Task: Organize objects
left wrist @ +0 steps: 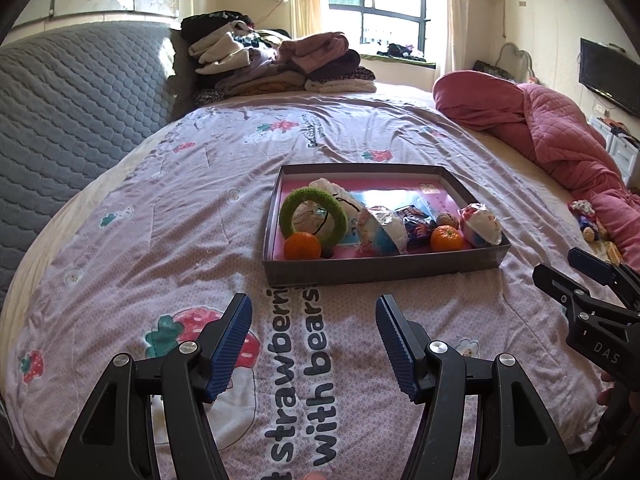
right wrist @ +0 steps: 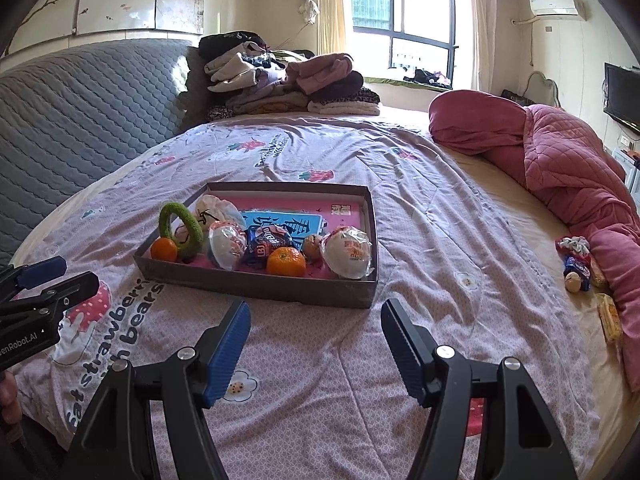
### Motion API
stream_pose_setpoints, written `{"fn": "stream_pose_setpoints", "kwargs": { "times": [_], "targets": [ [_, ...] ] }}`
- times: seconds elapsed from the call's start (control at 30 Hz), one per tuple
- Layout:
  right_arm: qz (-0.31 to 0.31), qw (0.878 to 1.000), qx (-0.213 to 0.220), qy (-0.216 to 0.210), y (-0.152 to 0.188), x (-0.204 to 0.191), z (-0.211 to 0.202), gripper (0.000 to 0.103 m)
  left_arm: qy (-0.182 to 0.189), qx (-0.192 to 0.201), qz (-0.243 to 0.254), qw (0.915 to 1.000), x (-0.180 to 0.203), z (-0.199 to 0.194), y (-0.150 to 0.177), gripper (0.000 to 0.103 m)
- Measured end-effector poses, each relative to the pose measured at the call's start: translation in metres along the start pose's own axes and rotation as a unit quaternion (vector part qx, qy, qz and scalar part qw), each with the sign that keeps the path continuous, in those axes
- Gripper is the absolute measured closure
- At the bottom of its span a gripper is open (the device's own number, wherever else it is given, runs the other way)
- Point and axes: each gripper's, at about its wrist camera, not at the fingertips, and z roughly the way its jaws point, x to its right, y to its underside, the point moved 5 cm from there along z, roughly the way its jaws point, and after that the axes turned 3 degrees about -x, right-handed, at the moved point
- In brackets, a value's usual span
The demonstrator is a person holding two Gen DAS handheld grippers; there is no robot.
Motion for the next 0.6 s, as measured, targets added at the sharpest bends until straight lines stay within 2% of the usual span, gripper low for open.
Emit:
{"fn": "stream_pose_setpoints", "kwargs": {
  "times": [0.4, 0.6],
  "targets": [
    [0.001, 1.000, -0.016, -0.003, 0.011, 0.001, 0.019, 0.036, 0.001, -0.016, -0.009, 0.9998, -0.002, 0.023, 0.013, 0.037],
    [0.005, 1.000, -0.022, -0.003, 0.017, 0.002, 0.029, 0.036, -0.010, -0.021, -0.002, 0.9997, -0.002, 0.033, 0.017, 0.037]
  ]
}}
